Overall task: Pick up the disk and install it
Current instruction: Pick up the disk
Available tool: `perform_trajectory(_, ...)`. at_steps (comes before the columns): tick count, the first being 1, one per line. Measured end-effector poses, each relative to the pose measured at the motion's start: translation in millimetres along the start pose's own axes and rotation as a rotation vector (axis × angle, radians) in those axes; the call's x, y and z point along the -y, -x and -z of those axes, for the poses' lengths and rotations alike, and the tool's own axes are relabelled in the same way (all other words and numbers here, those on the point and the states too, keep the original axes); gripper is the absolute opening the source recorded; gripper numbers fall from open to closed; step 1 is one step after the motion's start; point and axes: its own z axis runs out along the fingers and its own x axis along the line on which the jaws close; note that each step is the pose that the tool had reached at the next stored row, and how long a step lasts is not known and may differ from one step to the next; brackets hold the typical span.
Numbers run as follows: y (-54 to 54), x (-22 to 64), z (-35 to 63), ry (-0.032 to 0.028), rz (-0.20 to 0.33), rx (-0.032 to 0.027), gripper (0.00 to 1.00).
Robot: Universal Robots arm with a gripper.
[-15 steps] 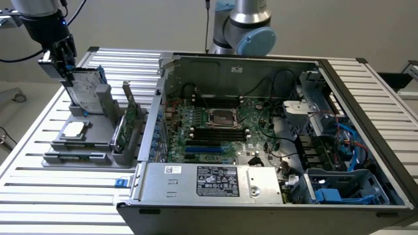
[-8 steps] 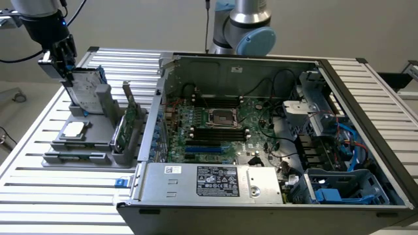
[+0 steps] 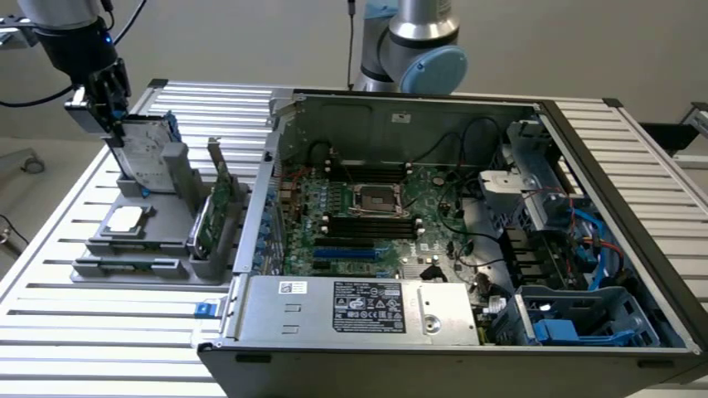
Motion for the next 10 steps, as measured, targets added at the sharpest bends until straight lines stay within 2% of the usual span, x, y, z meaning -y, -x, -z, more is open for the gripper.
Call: perform_trajectory(10,0.1,-0.2,-0.3,-0.0048,-0.001,-0.0005,0.54)
